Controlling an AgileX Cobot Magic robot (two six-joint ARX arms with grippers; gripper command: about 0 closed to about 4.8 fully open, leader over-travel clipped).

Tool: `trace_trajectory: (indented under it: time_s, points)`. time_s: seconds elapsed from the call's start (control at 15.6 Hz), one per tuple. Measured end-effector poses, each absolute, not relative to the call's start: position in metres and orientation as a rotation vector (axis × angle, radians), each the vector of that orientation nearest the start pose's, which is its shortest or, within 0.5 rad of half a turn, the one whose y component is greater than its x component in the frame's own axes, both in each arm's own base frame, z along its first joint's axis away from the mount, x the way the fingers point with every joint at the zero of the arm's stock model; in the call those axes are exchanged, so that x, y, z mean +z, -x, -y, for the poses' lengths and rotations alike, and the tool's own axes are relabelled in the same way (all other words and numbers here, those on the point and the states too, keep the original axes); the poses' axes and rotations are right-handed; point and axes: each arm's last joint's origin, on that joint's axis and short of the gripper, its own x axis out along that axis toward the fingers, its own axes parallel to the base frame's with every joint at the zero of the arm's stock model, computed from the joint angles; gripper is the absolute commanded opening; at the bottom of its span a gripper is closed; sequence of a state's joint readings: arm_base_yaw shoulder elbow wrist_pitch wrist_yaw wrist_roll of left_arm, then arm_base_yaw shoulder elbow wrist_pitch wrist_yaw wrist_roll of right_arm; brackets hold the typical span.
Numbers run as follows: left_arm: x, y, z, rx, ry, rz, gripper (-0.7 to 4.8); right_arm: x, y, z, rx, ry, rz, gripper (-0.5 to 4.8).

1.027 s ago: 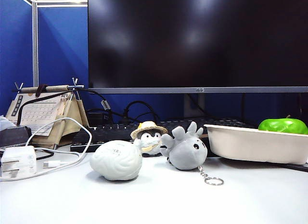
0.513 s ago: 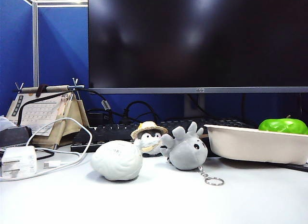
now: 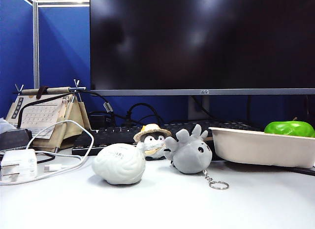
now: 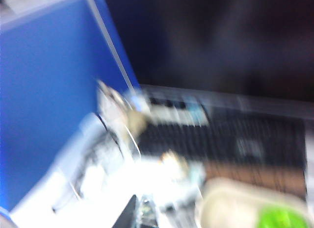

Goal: Place the tilting octopus upright.

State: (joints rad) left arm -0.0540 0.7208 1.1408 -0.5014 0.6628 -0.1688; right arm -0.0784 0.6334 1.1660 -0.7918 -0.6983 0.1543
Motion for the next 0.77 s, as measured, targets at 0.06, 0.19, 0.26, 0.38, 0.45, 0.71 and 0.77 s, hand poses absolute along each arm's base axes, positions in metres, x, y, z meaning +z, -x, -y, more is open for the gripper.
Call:
trace_trajectory:
  time_s: [0.06,0.19,0.26,0.38,0.45,0.71,0.77]
  points:
    - [0.418,-0.129,0.025,-0.729,0.209,-0.211,-0.06,0.406,-0.092,-0.011,0.578,-0.264,-0.367,-0.01]
    - [0.397,-0.166,0.03,-0.778,0.273,-0.387,-0.06,0.392,-0.12,-0.011,0.572,-0.313,-0.534,-0.01]
    - [0.388,-0.177,0.037,-0.813,0.292,-0.463,-0.06,0.383,-0.134,-0.013,0.575,-0.333,-0.618,-0.01]
    - [0.375,-0.194,0.053,-0.887,0.282,-0.549,-0.06,0.369,-0.155,-0.022,0.605,-0.349,-0.755,-0.01]
    - [0.368,-0.201,0.061,-0.915,0.273,-0.589,-0.06,0.362,-0.166,-0.029,0.629,-0.347,-0.816,-0.01]
    - [0.344,-0.216,0.105,-1.022,0.17,-0.702,-0.05,0.33,-0.204,-0.068,0.749,-0.308,-1.034,-0.01]
    - [0.34,-0.217,0.111,-1.029,0.146,-0.714,-0.05,0.324,-0.21,-0.072,0.765,-0.298,-1.058,-0.01]
